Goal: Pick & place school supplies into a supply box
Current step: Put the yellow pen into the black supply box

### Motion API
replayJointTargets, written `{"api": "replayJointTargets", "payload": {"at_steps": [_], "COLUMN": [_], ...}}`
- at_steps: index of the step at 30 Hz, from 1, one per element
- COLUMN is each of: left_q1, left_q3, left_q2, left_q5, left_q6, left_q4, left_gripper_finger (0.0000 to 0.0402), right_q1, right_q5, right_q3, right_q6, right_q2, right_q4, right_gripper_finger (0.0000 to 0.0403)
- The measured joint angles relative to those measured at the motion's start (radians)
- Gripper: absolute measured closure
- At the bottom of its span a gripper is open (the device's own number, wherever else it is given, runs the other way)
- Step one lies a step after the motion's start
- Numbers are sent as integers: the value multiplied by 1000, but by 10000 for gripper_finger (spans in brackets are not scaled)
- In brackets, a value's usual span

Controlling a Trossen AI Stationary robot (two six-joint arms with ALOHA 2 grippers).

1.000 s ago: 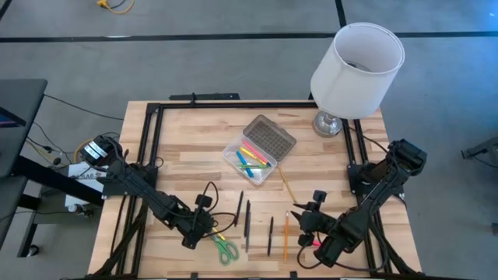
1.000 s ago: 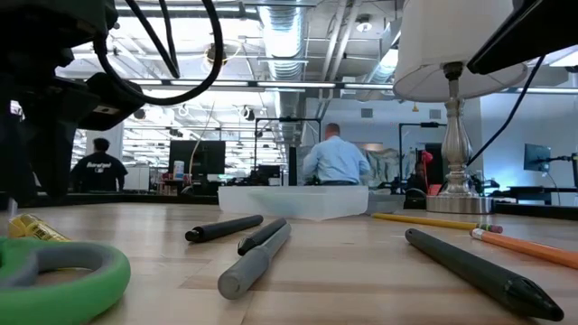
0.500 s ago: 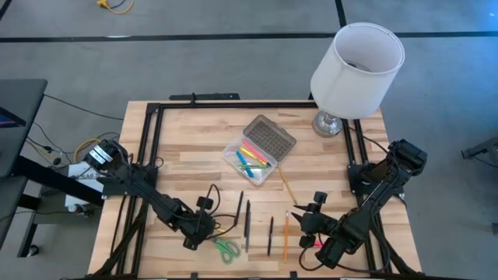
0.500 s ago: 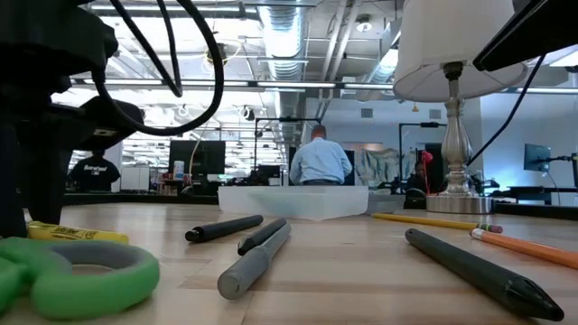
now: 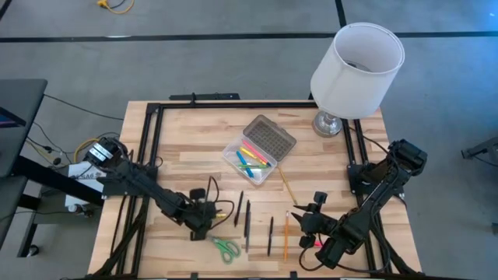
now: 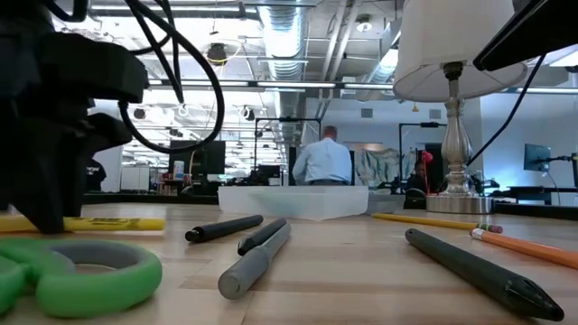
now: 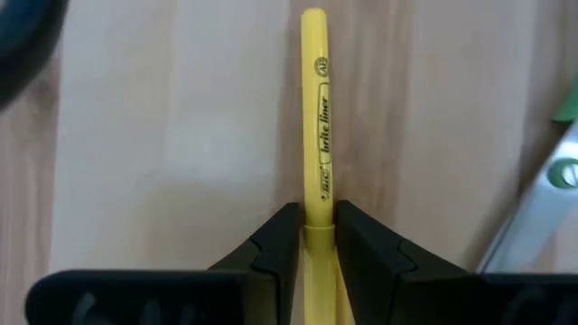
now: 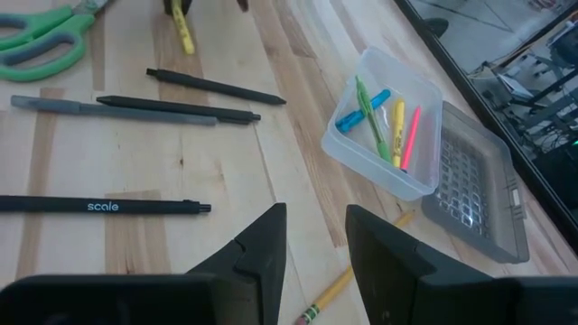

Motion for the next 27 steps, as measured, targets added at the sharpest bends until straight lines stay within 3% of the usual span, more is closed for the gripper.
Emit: {"api": "replayJointTargets", "payload": {"at_steps": [8, 15, 22, 27], "left_q1": [33, 34, 37, 40], "left_q3": [-3, -4, -6, -7], "left_q2": [0, 2, 5, 5], "left_q5": [12, -15, -73, -78], "left_q6": [-142, -152, -156, -176], "left_q4": [1, 18, 21, 21], "left_gripper_finger": [331, 333, 377, 368], "right_q1": [0, 0, 0, 0], "right_q5": [0, 0, -1, -1], "right_q3": [0, 0, 0, 0], "right_q6": [0, 1, 1, 1], "right_q2": [0, 0, 0, 0], "right_q4": [1, 4, 9, 11], "right_gripper_finger": [291, 291, 291, 291]}}
